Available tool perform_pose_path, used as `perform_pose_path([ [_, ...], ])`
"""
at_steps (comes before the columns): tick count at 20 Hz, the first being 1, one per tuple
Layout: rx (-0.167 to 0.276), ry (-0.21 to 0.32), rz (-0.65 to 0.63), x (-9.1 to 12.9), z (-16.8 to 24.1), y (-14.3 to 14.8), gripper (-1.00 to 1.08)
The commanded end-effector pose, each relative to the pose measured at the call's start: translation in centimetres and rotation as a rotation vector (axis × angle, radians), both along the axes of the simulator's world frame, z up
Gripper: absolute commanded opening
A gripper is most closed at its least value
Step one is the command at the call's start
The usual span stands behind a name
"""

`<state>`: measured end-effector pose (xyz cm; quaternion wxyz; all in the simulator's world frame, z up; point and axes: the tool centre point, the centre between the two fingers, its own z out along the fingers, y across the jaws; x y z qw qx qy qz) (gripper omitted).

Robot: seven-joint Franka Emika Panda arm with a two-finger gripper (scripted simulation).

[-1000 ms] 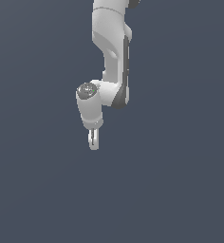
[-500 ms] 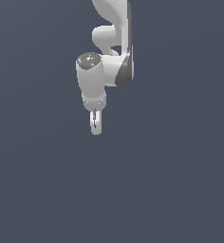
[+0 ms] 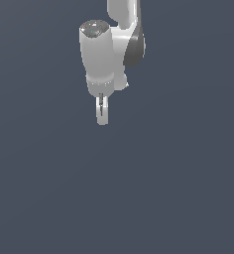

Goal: Pick up the object and move it to a goal position.

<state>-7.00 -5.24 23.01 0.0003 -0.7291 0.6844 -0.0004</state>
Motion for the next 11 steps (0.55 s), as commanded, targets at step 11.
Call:
perform_pose_path([
  [11,0.000,0.001,0.002,-0.4,2.5,0.6,-1.00],
])
